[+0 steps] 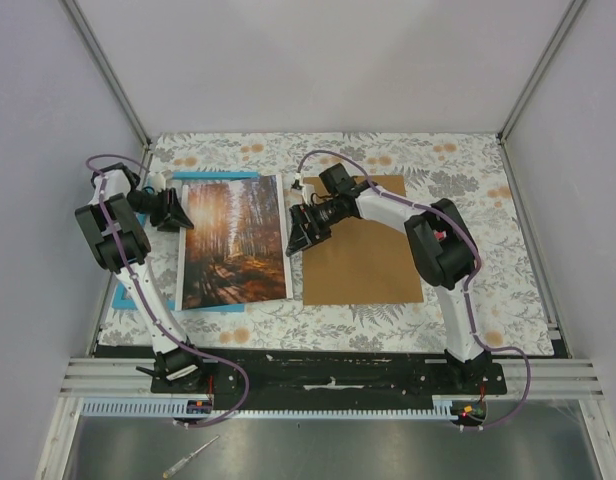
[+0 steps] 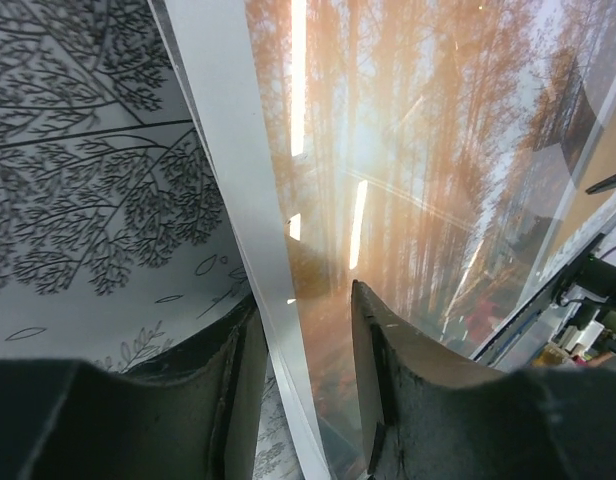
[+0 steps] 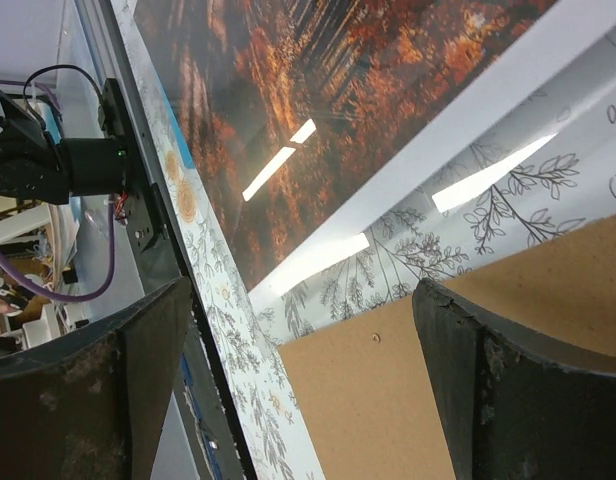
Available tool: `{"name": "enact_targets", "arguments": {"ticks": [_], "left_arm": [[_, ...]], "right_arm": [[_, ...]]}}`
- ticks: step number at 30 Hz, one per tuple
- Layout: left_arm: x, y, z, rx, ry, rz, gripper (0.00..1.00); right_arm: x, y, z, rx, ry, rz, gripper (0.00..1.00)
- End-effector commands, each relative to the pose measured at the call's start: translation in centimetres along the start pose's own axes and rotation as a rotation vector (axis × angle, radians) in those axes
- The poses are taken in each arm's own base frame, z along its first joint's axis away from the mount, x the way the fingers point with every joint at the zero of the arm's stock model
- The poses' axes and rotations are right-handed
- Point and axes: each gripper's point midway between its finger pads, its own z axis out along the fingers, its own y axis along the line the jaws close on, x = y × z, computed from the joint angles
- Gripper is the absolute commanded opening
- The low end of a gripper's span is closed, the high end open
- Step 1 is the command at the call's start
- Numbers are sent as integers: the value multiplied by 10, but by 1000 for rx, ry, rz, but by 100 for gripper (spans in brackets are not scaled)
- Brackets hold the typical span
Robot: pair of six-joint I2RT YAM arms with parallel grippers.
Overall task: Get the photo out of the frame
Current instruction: Adjust the photo frame item on the photo frame.
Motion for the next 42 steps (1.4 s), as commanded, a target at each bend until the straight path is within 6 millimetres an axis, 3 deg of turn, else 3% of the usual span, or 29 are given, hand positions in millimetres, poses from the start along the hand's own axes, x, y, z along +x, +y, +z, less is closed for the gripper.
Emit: {"name": "enact_targets", "arguments": {"ticks": [1,11,18,24,28,33,42], "left_arm": [[-1,-14,8,25,-8,18,46],[3,-37,18,46,4,44,46],[7,-37,22,48,9,35,46],[11,-34,24,42,14,36,46],[11,-35,24,42,12,41,45],[12,-38,25,67,8,33,43],[12,-50,23,111,-5,25,41]], "right_arm": [[-6,8,6,-65,6,4,98],[6,6,14,-119,36,39,98],[5,8,8,-95,22,34,98],[6,-22,-4,98,-5,54,98],[8,-27,-7,96,-5,78,98],[7,-9,0,-47,-6,100,98],[-9,40,-24,-258,-65,28,98]]}}
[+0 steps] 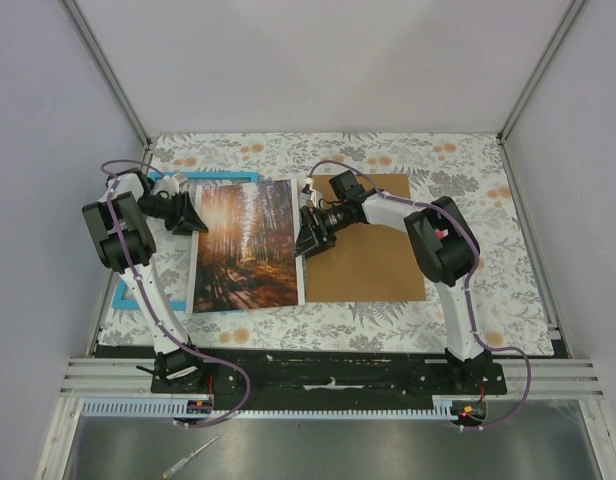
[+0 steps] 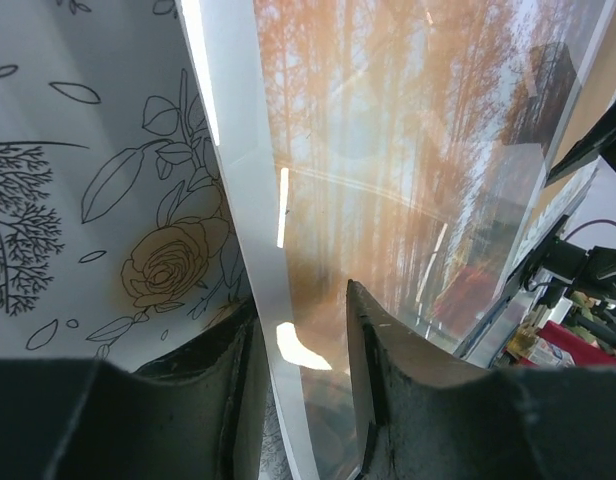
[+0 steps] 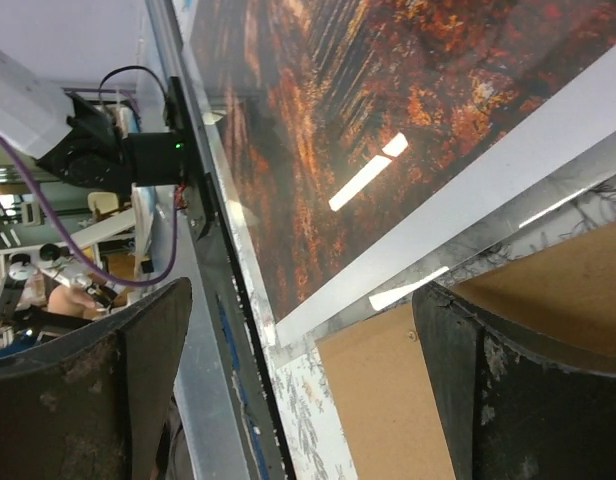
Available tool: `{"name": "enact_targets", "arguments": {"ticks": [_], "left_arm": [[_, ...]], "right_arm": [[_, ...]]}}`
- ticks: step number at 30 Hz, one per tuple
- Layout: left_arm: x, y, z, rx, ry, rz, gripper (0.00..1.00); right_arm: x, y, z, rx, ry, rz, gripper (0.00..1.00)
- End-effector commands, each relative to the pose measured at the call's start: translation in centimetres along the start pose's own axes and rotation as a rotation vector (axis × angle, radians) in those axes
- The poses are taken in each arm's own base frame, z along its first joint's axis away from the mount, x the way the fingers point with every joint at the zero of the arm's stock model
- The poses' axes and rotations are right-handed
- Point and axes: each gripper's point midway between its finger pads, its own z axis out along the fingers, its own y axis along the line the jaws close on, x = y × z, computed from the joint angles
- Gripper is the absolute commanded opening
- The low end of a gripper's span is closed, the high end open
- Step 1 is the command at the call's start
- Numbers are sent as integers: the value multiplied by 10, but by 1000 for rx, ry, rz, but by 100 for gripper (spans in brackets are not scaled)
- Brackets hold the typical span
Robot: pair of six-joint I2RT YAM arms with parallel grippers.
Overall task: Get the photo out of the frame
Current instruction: Adjust the photo frame item on the photo frame.
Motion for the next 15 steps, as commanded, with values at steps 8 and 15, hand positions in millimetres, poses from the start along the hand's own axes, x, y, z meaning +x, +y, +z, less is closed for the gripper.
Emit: {"name": "enact_targets", "arguments": {"ticks": [8,15], "left_arm": [[0,-35,-2,55,-32,32,41],[6,-57,10,73,-24,45,41]], "right_arm": [[-21,64,-50,-182,-115,-132,98],[-15,69,-50,-255,-138,-104,98]]}}
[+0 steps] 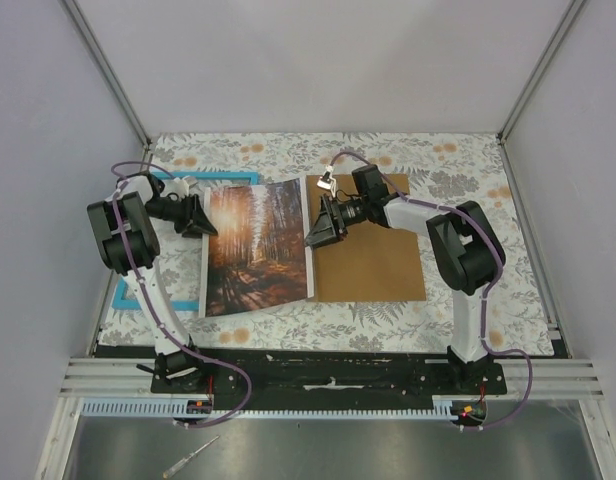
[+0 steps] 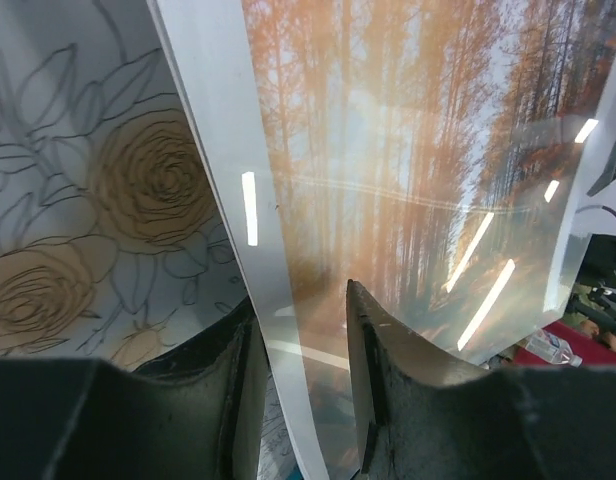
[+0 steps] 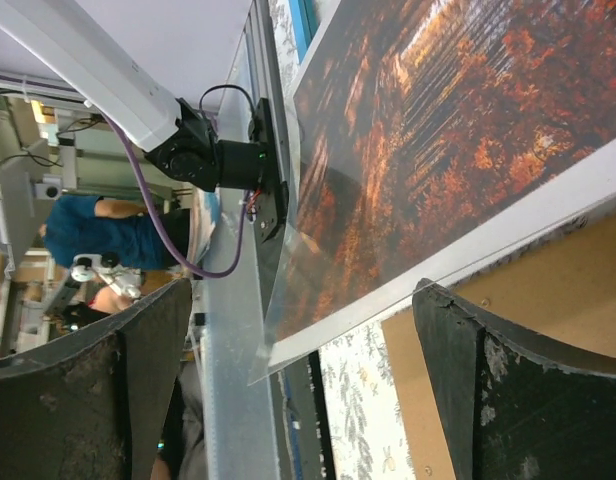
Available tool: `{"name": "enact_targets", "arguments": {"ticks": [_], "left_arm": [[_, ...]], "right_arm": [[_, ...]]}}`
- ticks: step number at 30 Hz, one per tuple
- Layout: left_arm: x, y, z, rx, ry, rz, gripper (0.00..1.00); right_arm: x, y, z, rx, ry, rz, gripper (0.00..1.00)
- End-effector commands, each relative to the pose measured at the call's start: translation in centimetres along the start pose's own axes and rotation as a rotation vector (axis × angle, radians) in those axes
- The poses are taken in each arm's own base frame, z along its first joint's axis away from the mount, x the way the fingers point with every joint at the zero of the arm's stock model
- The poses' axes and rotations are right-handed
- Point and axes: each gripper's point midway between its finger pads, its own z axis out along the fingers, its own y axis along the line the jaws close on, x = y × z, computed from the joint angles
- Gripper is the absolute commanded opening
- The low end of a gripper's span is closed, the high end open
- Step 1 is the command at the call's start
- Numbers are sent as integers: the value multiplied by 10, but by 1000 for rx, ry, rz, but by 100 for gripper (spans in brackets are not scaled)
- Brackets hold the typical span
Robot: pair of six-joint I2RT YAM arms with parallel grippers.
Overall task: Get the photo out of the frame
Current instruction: Adjust the photo frame item on the photo frame.
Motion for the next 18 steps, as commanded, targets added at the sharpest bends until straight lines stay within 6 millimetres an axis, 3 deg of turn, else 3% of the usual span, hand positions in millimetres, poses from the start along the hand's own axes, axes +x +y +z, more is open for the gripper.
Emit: {"name": "enact_targets", "arguments": {"ticks": [1,6,10,18], "left_arm": [[-7,-38,-1,35,-34,40,41],[-6,-49,6,38,-22,56,42],[-5,-55,11,42,-11,64,42],[4,-50,21,36,3,44,42]], "right_arm": [[-7,23,2,-70,-19,-54,98],[-7,3,-2,60,-19,-79,98],[-4,-3,-1,68,-16,-65,98],[4,-37,-2,100,-63,51,98]]}}
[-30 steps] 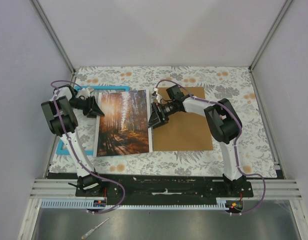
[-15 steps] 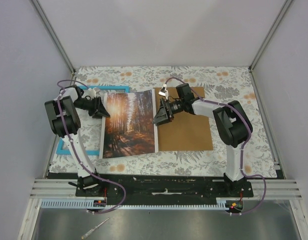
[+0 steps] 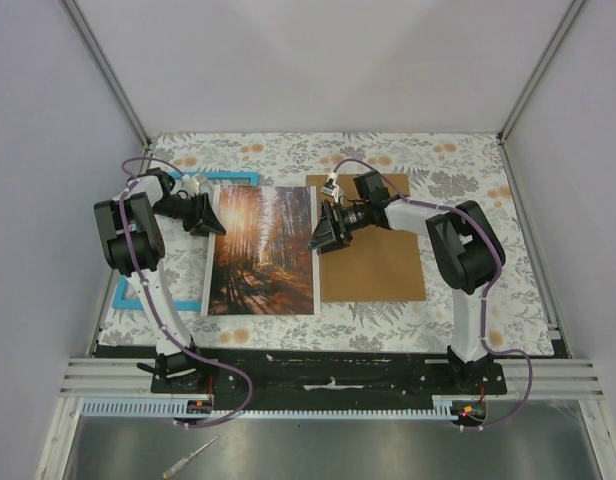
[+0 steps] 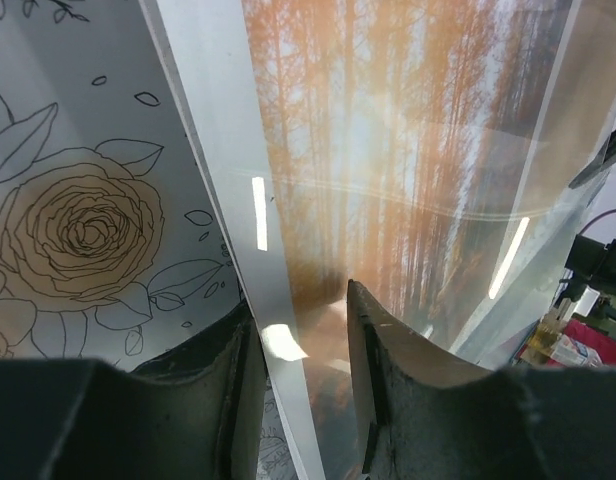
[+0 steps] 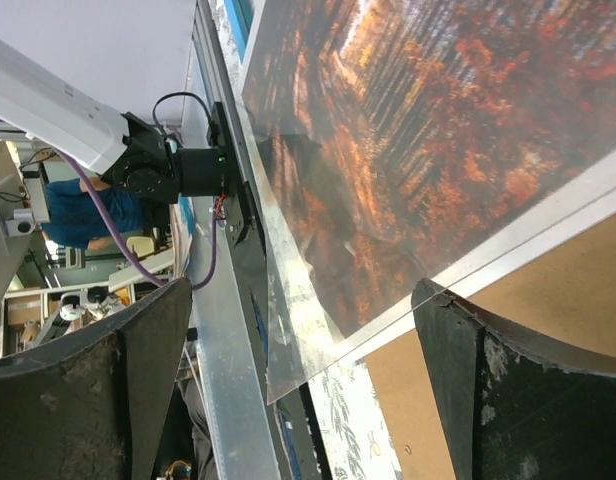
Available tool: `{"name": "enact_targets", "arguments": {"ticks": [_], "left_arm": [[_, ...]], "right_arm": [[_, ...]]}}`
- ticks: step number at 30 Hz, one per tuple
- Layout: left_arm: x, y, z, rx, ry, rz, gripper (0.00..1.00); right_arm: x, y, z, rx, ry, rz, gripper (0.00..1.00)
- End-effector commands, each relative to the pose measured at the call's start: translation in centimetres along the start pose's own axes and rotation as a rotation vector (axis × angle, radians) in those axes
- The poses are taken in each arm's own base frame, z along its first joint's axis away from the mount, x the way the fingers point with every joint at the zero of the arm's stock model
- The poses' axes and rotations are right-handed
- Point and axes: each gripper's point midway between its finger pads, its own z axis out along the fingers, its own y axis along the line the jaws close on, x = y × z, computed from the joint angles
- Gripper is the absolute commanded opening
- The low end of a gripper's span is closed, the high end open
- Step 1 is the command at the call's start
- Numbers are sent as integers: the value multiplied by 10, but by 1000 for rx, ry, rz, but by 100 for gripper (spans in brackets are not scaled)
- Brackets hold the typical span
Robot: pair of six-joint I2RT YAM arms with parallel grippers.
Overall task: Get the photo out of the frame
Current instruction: Adjust the photo frame item on the photo frame, then remove the photo frame item from the photo frame.
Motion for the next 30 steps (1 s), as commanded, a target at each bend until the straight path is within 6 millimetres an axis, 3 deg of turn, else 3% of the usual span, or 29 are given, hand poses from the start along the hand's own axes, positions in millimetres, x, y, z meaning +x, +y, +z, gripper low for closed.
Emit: {"name": "enact_targets", "arguments": {"ticks": [1,3,6,12,18,23,25,28,30], "left_arm": [[6,-30,2,64,8,-25,42],[9,-28,5,70,12,-32,42],[11,-32,6,99,10,-34,43],[11,-41,5,143,-1,-30,44],[14,-46,4,170,0,-24,44],[15,-47,3,168,-4,-15,45],[15,-47,2,167,-4,-11,46],[14,-45,-2,162,-9,-6,56],[14,-43,-6,149,-17,-3,67]], "right_arm": [[-13,-11,1,-21,-79,-26,96],[-13,-13,-3,-51,-111,-2,91],[-13,-6,-3,-120,-128,13,76],[-17,-1,-1,-156,-141,5,61],[-15,-11,2,-125,-144,44,43],[-13,-28,5,-45,-141,70,39],[-12,-30,6,-38,-141,77,24],[-14,-28,6,-42,-141,72,4],[-17,-23,4,-47,-145,58,0]]}}
